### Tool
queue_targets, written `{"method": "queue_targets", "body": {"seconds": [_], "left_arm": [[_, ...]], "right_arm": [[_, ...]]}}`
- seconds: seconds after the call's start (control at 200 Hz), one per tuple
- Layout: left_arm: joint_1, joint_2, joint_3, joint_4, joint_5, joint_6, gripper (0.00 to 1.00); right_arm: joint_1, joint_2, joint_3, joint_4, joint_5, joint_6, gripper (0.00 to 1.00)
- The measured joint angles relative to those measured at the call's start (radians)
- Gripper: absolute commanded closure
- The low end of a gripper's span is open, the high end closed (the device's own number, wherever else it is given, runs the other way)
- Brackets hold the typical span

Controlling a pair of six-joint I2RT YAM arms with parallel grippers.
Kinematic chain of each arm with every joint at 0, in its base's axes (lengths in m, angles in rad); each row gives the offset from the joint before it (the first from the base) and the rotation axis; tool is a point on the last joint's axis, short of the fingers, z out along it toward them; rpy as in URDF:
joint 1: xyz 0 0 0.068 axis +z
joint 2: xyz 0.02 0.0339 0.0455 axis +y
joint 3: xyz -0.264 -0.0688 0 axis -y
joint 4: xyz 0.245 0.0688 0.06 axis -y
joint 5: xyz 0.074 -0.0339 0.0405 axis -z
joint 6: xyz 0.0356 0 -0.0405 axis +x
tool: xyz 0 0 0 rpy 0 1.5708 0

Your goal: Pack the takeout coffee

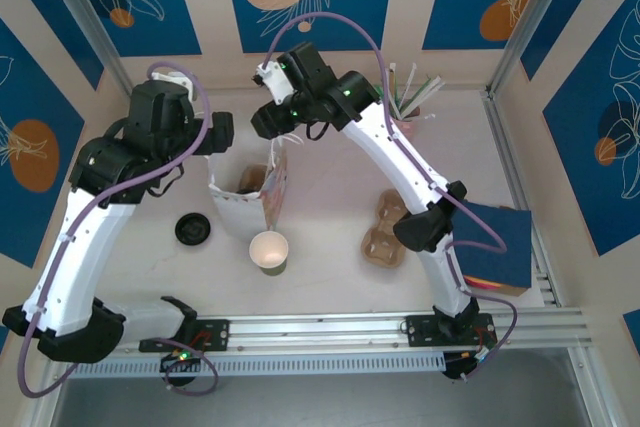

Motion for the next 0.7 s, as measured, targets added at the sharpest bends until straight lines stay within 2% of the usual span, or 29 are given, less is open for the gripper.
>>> {"method": "queue_targets", "body": {"seconds": [0.035, 0.09, 0.17, 0.205, 0.32, 0.53, 0.7], "left_arm": [[0.0, 0.005, 0.0, -0.001, 0.008, 0.0, 0.0], [0.0, 0.015, 0.0, -0.002, 0.023, -0.002, 0.0], [0.001, 0.03, 0.006, -0.006, 0.045, -0.003, 0.0], [0.001, 0.037, 0.01, -0.008, 0.054, -0.003, 0.0], [0.003, 0.057, 0.016, -0.005, 0.101, -0.003, 0.0], [0.003, 0.095, 0.041, 0.01, 0.21, -0.002, 0.0], [0.003, 0.123, 0.045, 0.046, 0.295, -0.002, 0.0]], "right_arm": [[-0.001, -0.002, 0.0, 0.0, -0.001, 0.004, 0.41], [-0.004, -0.01, -0.002, 0.0, 0.0, 0.014, 0.31], [-0.008, -0.035, -0.017, 0.003, 0.013, 0.016, 0.29], [-0.01, -0.05, -0.027, 0.004, 0.023, 0.019, 0.22], [-0.014, -0.114, -0.072, 0.005, 0.064, 0.035, 0.18], [-0.034, -0.251, -0.217, 0.028, 0.153, 0.091, 0.0], [-0.08, -0.374, -0.405, 0.055, 0.214, 0.15, 0.01]]}}
